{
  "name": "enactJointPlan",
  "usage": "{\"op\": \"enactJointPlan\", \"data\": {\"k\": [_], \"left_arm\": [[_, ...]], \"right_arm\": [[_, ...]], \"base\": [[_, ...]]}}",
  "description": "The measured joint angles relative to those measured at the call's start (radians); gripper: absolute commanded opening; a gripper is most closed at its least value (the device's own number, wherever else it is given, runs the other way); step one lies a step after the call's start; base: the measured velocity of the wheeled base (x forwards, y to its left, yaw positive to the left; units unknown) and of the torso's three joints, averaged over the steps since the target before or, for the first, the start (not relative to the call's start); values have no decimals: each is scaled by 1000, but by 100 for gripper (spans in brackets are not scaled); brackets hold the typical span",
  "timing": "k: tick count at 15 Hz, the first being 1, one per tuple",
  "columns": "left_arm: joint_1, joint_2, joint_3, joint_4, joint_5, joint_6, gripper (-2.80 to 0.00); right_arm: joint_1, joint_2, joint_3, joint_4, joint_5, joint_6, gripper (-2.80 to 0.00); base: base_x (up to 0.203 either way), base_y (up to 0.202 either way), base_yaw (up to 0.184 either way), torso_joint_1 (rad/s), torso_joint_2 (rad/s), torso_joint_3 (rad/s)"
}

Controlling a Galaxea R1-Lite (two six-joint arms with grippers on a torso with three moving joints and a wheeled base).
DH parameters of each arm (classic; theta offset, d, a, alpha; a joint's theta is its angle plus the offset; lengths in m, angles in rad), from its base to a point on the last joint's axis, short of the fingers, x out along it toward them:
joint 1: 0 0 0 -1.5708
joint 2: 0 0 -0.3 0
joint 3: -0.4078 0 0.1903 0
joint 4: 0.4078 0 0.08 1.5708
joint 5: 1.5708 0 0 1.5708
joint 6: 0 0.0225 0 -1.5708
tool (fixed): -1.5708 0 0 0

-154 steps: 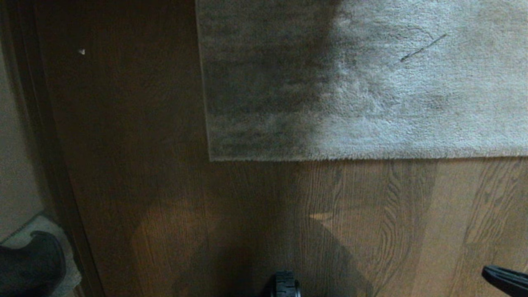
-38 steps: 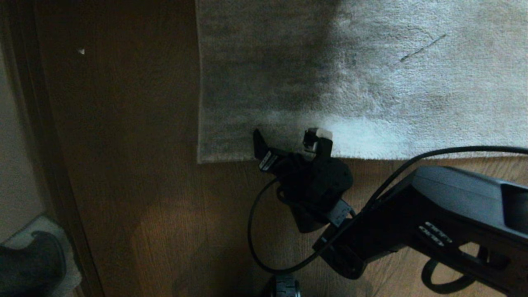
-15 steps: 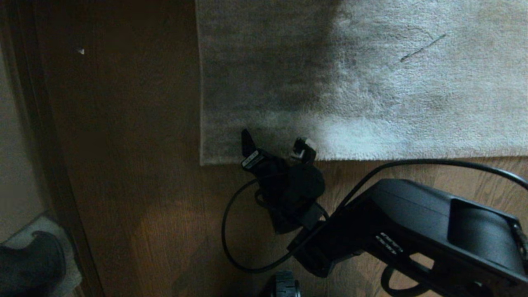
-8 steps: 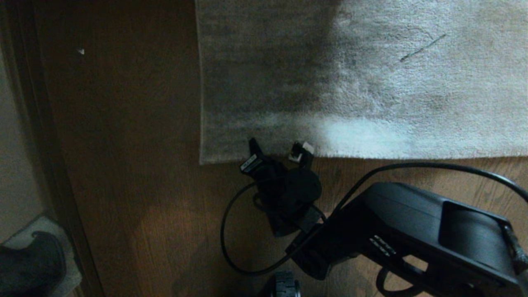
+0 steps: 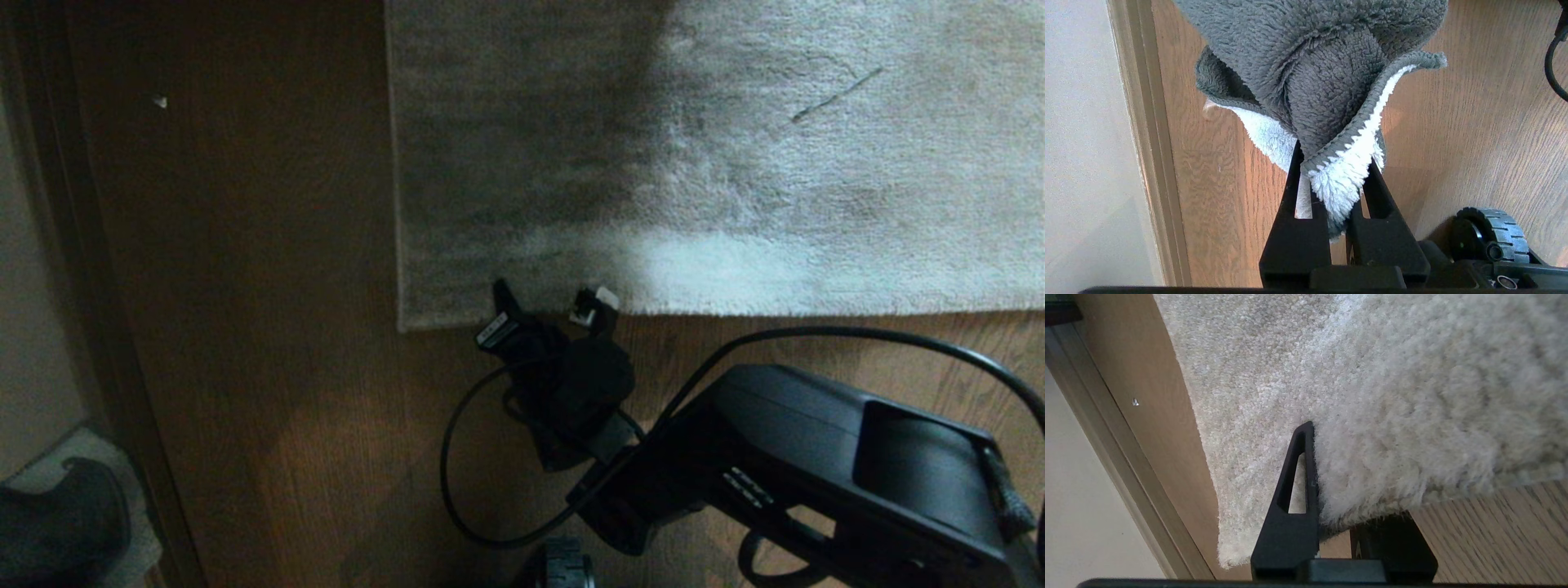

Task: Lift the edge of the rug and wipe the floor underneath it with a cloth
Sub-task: Lift up the carpet

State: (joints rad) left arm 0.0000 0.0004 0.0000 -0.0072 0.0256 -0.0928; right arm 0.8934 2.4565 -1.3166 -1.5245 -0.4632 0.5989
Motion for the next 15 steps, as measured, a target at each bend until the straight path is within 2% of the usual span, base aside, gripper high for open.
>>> {"op": "enactJointPlan", "data": {"k": [8,15], "left_arm": [[0,0,0,0,0,0,-280],[0,0,0,0,0,0,-280]], "right_arm": [[-34,-110,10,7,4,1,-280],[-103,-350,145,1,16,6,-280]], "base": [[0,0,0,0,0,0],[0,0,0,0,0,0]]}}
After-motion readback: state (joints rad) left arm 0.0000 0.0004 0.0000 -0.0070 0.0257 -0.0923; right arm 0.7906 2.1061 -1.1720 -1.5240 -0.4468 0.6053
